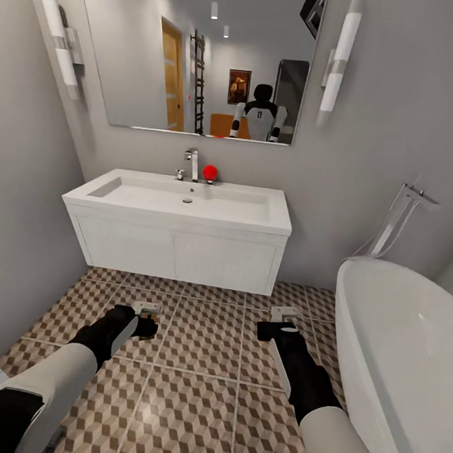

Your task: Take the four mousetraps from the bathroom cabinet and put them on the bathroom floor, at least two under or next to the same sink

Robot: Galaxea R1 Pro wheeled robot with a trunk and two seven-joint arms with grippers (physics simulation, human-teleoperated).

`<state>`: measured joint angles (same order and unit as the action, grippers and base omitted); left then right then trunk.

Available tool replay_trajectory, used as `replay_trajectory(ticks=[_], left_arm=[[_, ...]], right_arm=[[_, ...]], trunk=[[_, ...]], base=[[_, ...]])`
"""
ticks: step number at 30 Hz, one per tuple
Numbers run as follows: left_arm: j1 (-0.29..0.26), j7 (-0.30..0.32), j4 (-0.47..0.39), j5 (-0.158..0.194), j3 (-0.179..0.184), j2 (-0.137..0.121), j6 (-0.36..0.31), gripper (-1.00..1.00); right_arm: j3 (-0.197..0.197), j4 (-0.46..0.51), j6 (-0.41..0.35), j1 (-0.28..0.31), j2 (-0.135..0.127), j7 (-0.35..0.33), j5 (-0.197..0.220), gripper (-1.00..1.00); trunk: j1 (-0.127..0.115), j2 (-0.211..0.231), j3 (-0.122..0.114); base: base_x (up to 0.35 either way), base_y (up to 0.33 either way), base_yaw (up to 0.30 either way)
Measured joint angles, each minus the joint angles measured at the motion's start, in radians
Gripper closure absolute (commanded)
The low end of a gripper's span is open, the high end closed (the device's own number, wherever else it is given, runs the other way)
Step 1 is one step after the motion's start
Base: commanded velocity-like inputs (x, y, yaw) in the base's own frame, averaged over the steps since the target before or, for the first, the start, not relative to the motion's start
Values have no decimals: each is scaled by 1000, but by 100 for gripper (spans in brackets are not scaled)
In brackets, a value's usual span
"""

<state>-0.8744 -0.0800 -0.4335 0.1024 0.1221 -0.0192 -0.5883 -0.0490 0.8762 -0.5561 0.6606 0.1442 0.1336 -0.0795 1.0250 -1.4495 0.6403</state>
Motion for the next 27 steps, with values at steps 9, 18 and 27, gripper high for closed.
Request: replay_trajectory(ticks=[9, 18, 27], left_arm=[[6, 1, 5, 1, 0, 0, 3, 100], [10, 3, 13, 1, 1, 1, 4, 100], [11, 3, 15, 1, 1, 4, 4, 100]], right_arm=[[0, 0, 0, 0, 0, 1, 0, 100], [0, 0, 0, 0, -2, 2, 0, 100], [1, 0, 0, 0, -4, 3, 0, 100]], trunk=[[0, 0, 0], [31, -56, 25], [65, -119, 53]], base=[[0, 0, 0], [0, 0, 0], [0, 0, 0]])
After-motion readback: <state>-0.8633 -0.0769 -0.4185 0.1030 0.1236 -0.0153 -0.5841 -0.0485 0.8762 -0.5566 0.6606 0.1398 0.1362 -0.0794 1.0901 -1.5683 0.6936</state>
